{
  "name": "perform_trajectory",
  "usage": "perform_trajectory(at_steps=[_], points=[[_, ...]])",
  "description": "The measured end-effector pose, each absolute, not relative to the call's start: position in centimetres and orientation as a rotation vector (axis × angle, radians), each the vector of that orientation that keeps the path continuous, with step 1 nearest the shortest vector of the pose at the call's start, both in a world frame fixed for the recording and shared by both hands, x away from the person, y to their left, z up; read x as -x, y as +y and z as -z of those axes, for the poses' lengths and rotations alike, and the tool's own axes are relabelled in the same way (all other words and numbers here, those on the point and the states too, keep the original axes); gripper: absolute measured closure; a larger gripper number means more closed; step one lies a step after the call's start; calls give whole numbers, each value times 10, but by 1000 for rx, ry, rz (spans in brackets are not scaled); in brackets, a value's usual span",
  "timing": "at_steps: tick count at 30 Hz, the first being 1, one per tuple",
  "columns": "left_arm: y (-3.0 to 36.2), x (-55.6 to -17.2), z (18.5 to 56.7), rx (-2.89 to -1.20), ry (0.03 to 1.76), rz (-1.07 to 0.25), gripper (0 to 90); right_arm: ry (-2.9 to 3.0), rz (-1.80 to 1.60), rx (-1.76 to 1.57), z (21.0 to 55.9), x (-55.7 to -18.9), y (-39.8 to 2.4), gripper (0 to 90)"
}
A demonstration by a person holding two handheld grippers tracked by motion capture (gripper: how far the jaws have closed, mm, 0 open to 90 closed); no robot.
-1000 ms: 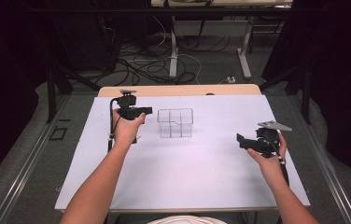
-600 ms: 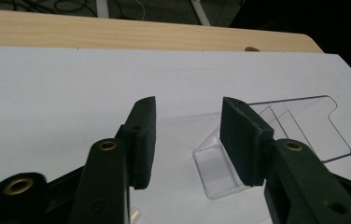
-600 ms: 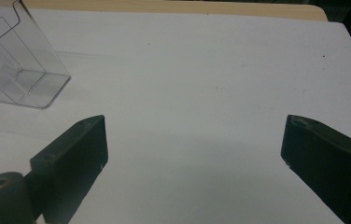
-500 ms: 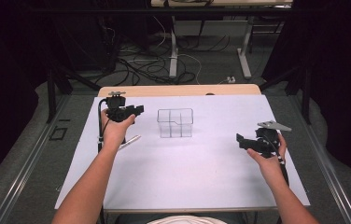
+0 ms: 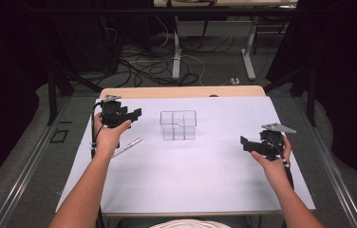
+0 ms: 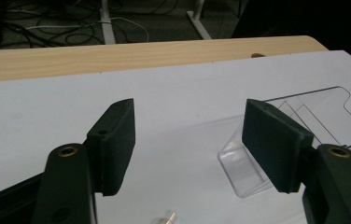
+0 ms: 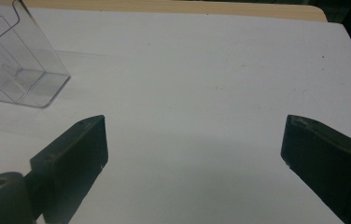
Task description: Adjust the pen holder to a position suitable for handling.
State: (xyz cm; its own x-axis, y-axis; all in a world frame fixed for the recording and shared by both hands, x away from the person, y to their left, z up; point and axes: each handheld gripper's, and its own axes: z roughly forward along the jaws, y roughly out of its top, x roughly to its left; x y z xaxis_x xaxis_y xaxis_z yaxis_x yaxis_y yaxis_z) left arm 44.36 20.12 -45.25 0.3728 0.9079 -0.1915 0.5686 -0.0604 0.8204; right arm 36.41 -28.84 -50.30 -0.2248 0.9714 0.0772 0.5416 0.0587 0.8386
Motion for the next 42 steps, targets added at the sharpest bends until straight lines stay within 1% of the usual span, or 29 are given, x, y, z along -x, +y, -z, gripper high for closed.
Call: perform_trajectory(at_steps=[1, 5, 11, 15, 18, 21, 24, 26, 30, 32, 34, 42], points=[[203, -443, 452, -1756, 1301, -483, 323, 1818, -1065, -1508, 503, -364, -288, 69], [210, -440, 451, -1768, 1278, -525, 304, 1819, -1067, -1511, 503, -364, -288, 70], [219, -438, 453, -1808, 1296, -562, 258, 1820, -1068, -1518, 504, -365, -288, 70], [225, -438, 457, -1814, 1300, -546, 224, 1825, -1064, -1524, 504, -365, -288, 70], [227, -438, 459, -1815, 1302, -526, 166, 1828, -1059, -1518, 504, -365, -288, 70], [230, -435, 461, -1843, 1288, -548, 160, 1827, -1060, -1509, 504, -365, -288, 70], [233, -432, 461, -1911, 1261, -568, 152, 1825, -1060, -1512, 504, -365, -288, 70], [235, -431, 463, -1902, 1262, -598, 152, 1825, -1059, -1512, 504, -365, -288, 70], [238, -429, 465, -1955, 1269, -625, 151, 1831, -1059, -1504, 504, -364, -286, 70], [238, -428, 467, -1996, 1236, -651, 151, 1827, -1062, -1509, 503, -364, -285, 70], [237, -428, 468, -2045, 1209, -643, 151, 1832, -1056, -1504, 504, -364, -287, 70], [233, -423, 469, -2186, 1096, -679, 160, 1832, -1060, -1499, 503, -364, -288, 70]])
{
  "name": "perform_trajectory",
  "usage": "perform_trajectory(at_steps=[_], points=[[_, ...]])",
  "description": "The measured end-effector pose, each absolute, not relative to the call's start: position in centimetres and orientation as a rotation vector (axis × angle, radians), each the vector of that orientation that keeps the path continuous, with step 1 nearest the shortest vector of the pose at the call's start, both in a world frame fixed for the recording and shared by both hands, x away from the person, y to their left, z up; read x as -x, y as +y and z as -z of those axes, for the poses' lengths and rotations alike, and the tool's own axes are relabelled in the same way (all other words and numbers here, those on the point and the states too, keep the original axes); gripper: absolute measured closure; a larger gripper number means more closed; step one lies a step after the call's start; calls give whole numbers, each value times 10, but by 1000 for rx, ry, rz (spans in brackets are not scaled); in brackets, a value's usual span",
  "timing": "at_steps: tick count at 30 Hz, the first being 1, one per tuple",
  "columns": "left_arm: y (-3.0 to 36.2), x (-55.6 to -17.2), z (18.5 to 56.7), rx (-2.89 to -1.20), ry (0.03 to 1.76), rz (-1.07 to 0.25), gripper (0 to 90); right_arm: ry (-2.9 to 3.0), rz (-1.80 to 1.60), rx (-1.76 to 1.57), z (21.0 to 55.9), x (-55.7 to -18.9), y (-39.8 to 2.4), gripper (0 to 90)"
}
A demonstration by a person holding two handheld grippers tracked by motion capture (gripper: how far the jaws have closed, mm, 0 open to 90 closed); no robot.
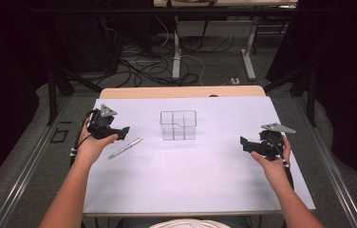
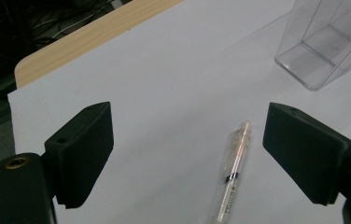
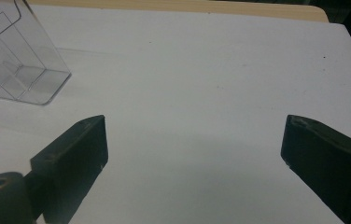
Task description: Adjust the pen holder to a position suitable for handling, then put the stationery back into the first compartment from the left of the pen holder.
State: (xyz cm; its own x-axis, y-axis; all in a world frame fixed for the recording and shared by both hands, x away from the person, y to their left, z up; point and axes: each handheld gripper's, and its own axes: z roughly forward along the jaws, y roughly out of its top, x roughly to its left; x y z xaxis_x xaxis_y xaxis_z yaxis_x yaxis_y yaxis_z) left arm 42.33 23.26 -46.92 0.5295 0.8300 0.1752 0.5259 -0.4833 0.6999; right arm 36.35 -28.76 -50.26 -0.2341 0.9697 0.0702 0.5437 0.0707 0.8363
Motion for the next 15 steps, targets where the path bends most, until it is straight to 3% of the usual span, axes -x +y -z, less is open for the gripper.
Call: perform_trajectory(at_steps=[5, 15], points=[[230, -422, 471, -2286, 1054, -782, 163, 1834, -1058, -1499, 503, -363, -288, 70], [234, -421, 471, -2393, 1007, -792, 220, 1825, -1060, -1504, 502, -363, -289, 70]])
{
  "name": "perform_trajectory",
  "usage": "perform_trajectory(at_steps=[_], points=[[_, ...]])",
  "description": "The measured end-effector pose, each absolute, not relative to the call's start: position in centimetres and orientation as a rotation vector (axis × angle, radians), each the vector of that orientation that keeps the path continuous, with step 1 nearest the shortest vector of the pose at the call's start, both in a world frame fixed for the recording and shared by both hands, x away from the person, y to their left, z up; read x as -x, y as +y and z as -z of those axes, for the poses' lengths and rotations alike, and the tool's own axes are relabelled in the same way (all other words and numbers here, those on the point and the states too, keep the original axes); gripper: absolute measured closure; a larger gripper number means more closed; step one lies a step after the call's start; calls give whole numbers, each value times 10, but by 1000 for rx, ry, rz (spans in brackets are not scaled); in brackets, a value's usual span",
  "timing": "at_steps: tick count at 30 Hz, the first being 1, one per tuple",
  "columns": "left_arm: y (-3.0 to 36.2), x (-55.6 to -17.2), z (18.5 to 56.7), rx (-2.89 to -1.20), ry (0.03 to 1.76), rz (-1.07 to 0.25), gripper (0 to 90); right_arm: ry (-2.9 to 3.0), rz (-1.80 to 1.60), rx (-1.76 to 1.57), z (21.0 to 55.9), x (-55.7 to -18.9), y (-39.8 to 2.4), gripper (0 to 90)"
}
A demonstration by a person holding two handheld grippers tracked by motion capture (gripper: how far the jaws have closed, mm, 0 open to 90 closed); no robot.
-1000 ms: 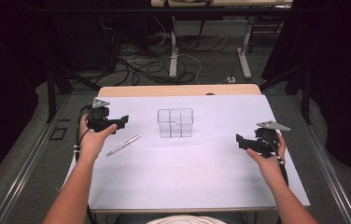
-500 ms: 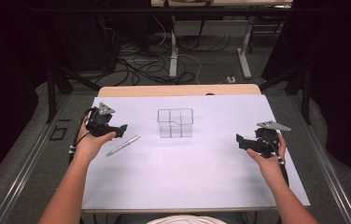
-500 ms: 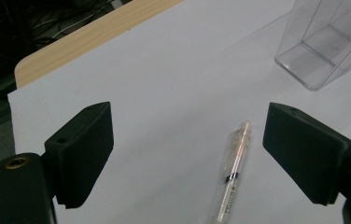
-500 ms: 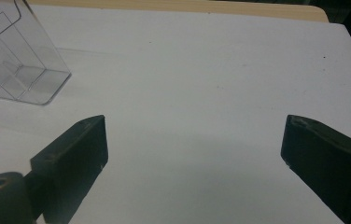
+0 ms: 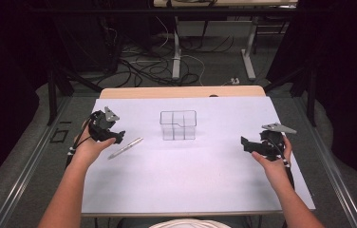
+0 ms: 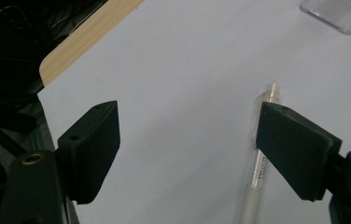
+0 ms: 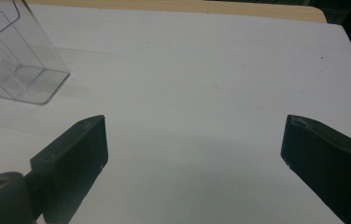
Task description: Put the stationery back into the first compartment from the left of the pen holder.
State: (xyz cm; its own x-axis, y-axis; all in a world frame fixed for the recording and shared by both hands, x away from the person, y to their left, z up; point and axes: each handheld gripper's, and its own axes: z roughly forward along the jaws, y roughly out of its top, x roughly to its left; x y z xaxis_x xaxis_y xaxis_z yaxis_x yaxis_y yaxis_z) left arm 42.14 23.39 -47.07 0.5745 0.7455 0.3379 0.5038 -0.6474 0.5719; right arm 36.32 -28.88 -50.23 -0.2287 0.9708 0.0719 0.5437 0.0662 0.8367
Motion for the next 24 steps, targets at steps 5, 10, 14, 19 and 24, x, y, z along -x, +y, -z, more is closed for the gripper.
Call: perform_trajectory(at_steps=[5, 10, 14, 19, 24], points=[[236, -420, 471, -2431, 978, -814, 252, 1829, -1058, -1500, 503, -364, -290, 70], [234, -419, 474, -2483, 948, -823, 302, 1832, -1055, -1499, 503, -363, -289, 70], [232, -418, 477, -2517, 923, -807, 321, 1832, -1060, -1500, 502, -363, -289, 70], [229, -419, 485, -2563, 911, -777, 348, 1835, -1054, -1495, 502, -363, -291, 70], [226, -420, 494, -2601, 903, -742, 378, 1834, -1054, -1498, 502, -363, -290, 70]])
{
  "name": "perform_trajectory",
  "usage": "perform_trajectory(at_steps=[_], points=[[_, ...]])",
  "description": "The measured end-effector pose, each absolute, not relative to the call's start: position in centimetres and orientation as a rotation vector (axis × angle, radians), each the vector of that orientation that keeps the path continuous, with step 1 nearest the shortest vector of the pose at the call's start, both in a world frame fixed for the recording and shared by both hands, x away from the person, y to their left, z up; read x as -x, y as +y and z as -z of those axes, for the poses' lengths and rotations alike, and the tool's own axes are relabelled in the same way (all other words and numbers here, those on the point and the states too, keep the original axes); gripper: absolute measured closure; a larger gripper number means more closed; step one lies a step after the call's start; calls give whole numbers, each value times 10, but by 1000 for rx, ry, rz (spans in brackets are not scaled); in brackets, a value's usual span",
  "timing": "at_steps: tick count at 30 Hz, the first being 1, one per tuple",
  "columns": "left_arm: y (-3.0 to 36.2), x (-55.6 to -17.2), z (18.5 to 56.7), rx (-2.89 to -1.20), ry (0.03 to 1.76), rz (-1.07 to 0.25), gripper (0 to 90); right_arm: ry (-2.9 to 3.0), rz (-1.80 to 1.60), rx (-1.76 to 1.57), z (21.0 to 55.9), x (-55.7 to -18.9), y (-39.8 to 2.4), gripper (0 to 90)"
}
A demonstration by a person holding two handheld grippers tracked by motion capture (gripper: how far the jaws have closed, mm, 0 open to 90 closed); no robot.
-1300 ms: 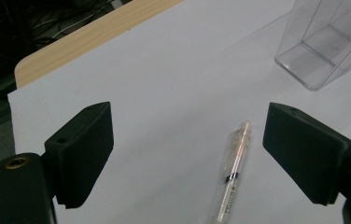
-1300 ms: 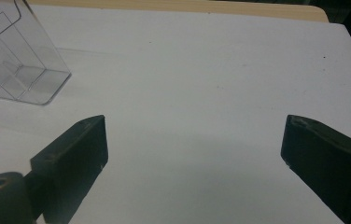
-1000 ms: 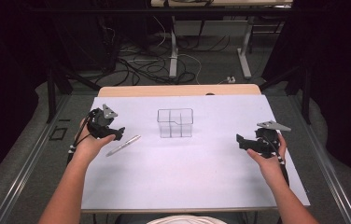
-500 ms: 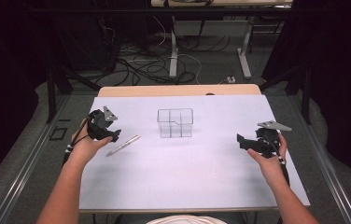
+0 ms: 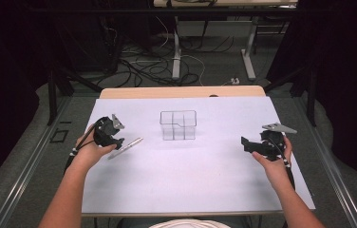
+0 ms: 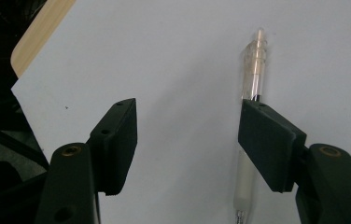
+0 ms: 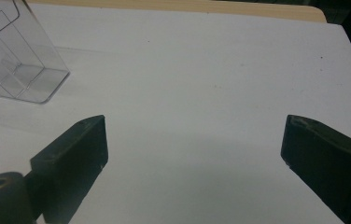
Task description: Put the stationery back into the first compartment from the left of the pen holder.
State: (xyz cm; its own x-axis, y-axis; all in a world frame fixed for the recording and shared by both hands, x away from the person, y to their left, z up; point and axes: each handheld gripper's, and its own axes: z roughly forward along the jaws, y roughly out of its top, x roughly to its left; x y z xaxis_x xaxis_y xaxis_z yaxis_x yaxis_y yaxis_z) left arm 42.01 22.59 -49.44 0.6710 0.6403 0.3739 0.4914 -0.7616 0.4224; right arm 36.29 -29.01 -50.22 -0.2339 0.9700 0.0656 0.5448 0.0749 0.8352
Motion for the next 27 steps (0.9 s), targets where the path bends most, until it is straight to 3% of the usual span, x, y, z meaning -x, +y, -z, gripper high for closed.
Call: perform_trajectory(at_steps=[27], points=[[221, -417, 521, -2675, 907, -666, 518, 1839, -1053, -1494, 503, -363, -290, 70]])
